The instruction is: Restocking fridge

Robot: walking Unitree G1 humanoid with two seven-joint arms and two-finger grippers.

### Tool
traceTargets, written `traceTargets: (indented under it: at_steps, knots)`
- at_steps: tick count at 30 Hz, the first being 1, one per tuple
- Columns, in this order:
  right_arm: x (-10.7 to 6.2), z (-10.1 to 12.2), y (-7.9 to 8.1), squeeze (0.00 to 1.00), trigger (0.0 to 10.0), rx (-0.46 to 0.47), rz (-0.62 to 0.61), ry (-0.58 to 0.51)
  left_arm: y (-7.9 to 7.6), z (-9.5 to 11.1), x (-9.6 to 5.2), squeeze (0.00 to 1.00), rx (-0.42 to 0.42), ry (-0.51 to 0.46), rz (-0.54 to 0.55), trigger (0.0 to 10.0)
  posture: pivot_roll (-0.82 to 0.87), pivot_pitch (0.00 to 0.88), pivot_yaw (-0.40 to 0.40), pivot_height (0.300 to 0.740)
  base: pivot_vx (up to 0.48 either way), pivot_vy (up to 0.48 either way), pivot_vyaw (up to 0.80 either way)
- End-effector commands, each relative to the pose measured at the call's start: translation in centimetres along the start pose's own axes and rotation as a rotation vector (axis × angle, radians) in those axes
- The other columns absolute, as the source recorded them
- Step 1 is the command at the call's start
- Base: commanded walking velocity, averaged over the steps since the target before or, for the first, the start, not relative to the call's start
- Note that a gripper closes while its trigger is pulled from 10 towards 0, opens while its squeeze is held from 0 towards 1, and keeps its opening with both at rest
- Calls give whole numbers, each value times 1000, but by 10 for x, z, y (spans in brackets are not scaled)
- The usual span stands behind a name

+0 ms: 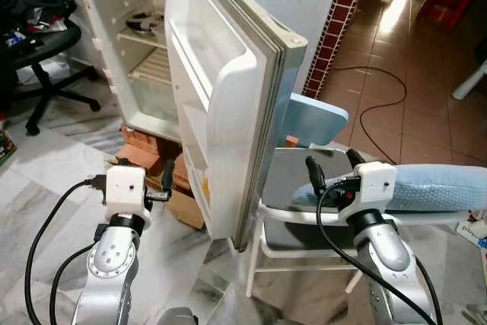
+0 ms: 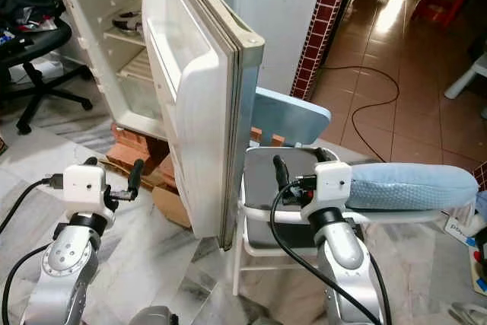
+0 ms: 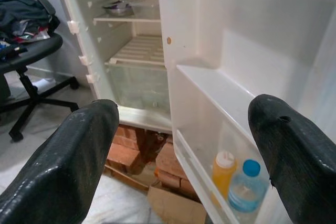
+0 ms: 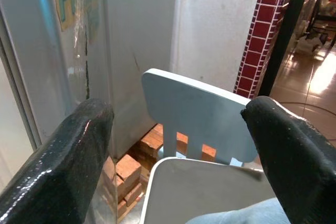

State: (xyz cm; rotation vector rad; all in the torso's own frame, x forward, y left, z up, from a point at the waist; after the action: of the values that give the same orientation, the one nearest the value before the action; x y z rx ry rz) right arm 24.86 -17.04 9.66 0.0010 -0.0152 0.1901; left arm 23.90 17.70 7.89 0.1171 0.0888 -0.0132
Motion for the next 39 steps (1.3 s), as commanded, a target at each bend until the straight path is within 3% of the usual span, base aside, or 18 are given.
traceTargets:
  at_steps: [1,5,9,12,21,27,30,31,32,34,39]
  knots:
    - [4,2,0,0,10000,18,13,-1,-1,2,0,0,2,-3,0,10000,75,0,-45,740,0,0,0]
    - [13,5,9,0,10000,43,82,-7,-1,2,0,0,3,-1,0,10000,77,0,-44,740,0,0,0]
    - [24,5,31,0,10000,59,244,17,-1,1,0,0,6,11,1,10000,85,3,-40,740,0,0,0]
    - [37,10,40,0,10000,54,280,-5,0,-6,-6,0,12,52,7,10000,106,10,-48,740,0,0,0]
    - [65,23,45,0,10000,25,286,-48,10,-17,-15,0,-10,117,75,10000,150,10,-75,740,0,0,0]
    - [75,29,50,0,10000,51,308,-61,6,-17,-13,0,-13,120,65,10000,147,8,-71,740,0,0,0]
    - [77,36,62,0,10000,97,379,-79,5,-17,-11,0,-16,122,57,10000,145,6,-69,740,0,0,0]
    - [77,49,79,0,10000,198,494,-98,4,-17,-9,0,-18,125,45,10000,138,3,-64,740,0,0,0]
    - [77,49,79,0,10000,198,494,-98,4,-17,-9,0,-18,125,45,10000,138,3,-64,740,0,0,0]
    - [79,74,99,0,10000,309,624,-149,0,-17,-6,0,-22,132,22,10000,137,0,-63,740,0,0,0]
    - [71,99,125,0,10000,377,804,-201,-5,-21,-8,0,-40,159,-1,10000,151,0,-72,740,0,0,0]
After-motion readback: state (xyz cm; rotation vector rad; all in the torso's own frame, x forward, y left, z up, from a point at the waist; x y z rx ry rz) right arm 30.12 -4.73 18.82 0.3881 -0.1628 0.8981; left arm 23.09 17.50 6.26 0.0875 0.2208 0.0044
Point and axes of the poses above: a point about 5 cm out from each wrist's last joint towards the gripper, its own x axis pointing out of the wrist towards the gripper, its own z axis along the axis of the wrist's last joint, y = z × x, the point moved 1 cm from there along x, pointing out of the wrist towards the gripper
